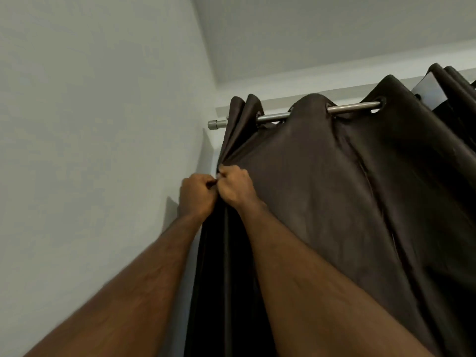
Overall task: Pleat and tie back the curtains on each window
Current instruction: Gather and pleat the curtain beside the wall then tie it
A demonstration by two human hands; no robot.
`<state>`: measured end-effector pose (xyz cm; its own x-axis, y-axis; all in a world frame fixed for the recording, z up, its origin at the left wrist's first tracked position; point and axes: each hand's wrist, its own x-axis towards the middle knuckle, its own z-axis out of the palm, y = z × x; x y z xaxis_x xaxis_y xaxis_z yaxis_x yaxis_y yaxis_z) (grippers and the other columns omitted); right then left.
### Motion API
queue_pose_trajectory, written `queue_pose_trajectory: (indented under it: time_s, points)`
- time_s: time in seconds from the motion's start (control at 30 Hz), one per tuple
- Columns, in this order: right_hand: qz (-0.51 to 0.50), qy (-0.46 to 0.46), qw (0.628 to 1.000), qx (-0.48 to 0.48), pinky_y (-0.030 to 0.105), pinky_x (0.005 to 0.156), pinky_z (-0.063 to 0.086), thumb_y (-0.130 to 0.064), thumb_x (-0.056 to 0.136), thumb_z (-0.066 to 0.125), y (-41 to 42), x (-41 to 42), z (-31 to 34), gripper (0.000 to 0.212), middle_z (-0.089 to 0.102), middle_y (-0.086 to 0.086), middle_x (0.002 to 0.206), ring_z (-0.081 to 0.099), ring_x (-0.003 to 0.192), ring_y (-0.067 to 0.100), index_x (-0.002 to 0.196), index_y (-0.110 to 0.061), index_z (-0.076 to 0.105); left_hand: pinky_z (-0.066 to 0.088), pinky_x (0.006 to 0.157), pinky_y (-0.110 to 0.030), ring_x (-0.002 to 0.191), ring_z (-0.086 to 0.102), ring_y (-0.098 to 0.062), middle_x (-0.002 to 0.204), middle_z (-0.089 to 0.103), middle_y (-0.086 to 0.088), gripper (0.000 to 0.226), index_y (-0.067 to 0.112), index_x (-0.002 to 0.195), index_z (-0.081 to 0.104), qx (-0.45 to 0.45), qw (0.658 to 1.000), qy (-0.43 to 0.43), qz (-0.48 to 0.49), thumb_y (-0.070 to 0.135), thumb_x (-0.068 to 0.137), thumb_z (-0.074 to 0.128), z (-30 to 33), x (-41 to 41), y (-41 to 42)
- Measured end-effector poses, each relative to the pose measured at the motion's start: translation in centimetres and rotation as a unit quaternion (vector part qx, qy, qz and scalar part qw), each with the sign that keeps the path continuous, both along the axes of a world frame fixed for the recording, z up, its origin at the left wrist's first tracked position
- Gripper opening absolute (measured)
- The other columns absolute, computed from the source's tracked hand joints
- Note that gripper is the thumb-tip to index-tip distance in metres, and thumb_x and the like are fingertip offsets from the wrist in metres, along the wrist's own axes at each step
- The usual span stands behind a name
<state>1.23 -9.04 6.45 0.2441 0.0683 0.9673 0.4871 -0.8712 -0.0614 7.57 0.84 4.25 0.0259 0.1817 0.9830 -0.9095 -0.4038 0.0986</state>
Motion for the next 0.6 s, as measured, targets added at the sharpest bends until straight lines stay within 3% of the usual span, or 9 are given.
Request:
queue_pose_trajectory:
  time_s: [0.07, 0.2, 0.27, 0.3, 0.37, 0.47, 0.53, 0.6]
  points:
    - [-0.005, 0.028, 0.999, -0.021, 0.038, 0.084, 0.045, -0.015, 0.096, 0.047, 1.2, 0.3, 1.4, 0.027, 0.066, 0.018, 0.102, 0.059, 0.105, 0.040, 0.070, -0.017, 0.053, 0.044, 0.052, -0.035, 0.050, 0.054, -0.017, 0.054, 0.063, -0.003, 0.027, 0.013, 0.060, 0.069, -0.005, 1.000, -0.003, -0.018, 0.017, 0.086, 0.066, 0.3, 0.4, 1.3]
    - [-0.037, 0.073, 0.996, -0.023, 0.045, 0.093, 0.053, -0.033, 0.078, 0.047, -1.5, 1.3, 2.0, 0.024, 0.067, 0.017, 0.103, 0.062, 0.100, 0.039, 0.062, -0.043, 0.063, 0.037, 0.051, -0.017, 0.048, 0.052, 0.000, 0.057, 0.066, 0.001, 0.015, 0.009, 0.070, 0.077, 0.028, 0.999, -0.012, -0.037, 0.013, 0.085, 0.073, -0.1, 0.0, 0.5]
    - [-0.026, 0.089, 0.996, 0.005, 0.047, 0.095, 0.052, -0.036, 0.071, 0.043, -3.0, 1.7, 2.0, 0.024, 0.068, 0.016, 0.107, 0.062, 0.101, 0.038, 0.074, -0.036, 0.067, 0.042, 0.051, -0.020, 0.049, 0.051, -0.001, 0.058, 0.065, -0.005, 0.019, 0.007, 0.069, 0.075, 0.035, 0.998, 0.000, -0.061, 0.014, 0.086, 0.070, -0.3, -0.2, -0.9]
    - [-0.020, 0.097, 0.995, 0.019, 0.046, 0.095, 0.051, -0.035, 0.072, 0.043, -3.1, 0.6, 1.4, 0.030, 0.068, 0.015, 0.111, 0.062, 0.104, 0.038, 0.085, -0.028, 0.069, 0.049, 0.053, -0.030, 0.050, 0.051, -0.005, 0.058, 0.064, -0.010, 0.025, 0.004, 0.068, 0.073, 0.034, 0.996, 0.007, -0.078, 0.019, 0.087, 0.065, -0.5, -0.4, -1.6]
    - [-0.009, 0.110, 0.993, 0.030, 0.044, 0.094, 0.048, -0.033, 0.087, 0.043, -3.3, -1.0, 0.8, 0.032, 0.065, 0.013, 0.118, 0.059, 0.110, 0.037, 0.097, -0.018, 0.069, 0.054, 0.054, -0.044, 0.053, 0.050, -0.018, 0.059, 0.056, -0.022, 0.043, -0.002, 0.061, 0.059, 0.014, 0.993, 0.019, -0.116, 0.032, 0.087, 0.057, -0.7, -0.8, -3.0]
    - [0.045, 0.139, 0.985, 0.093, 0.047, 0.104, 0.046, -0.052, 0.096, 0.037, -4.0, -2.8, 0.2, 0.059, 0.060, 0.015, 0.131, 0.057, 0.118, 0.033, 0.126, -0.010, 0.065, 0.043, 0.050, -0.033, 0.048, 0.046, -0.018, 0.050, 0.049, -0.009, 0.057, 0.000, 0.055, 0.054, -0.022, 0.992, 0.018, -0.119, 0.040, 0.093, 0.065, -0.9, -1.8, -4.0]
    - [0.033, 0.106, 0.989, 0.100, 0.045, 0.098, 0.052, -0.057, 0.095, 0.042, -4.7, -3.7, -0.2, 0.057, 0.066, 0.015, 0.121, 0.063, 0.109, 0.032, 0.116, -0.013, 0.071, 0.051, 0.054, -0.033, 0.051, 0.059, -0.018, 0.055, 0.062, -0.003, 0.039, 0.005, 0.062, 0.067, -0.021, 0.995, 0.007, -0.098, 0.032, 0.089, 0.073, -0.7, -2.3, -4.2]
    - [-0.052, -0.026, 0.994, 0.095, 0.038, 0.082, 0.057, -0.044, 0.095, 0.054, -6.0, -4.4, -0.3, 0.034, 0.069, 0.007, 0.097, 0.066, 0.088, 0.025, 0.094, -0.016, 0.074, 0.060, 0.064, -0.038, 0.060, 0.067, -0.021, 0.063, 0.069, -0.007, 0.022, 0.005, 0.074, 0.076, -0.025, 0.997, -0.004, -0.079, 0.022, 0.088, 0.074, -0.4, -2.7, -4.3]
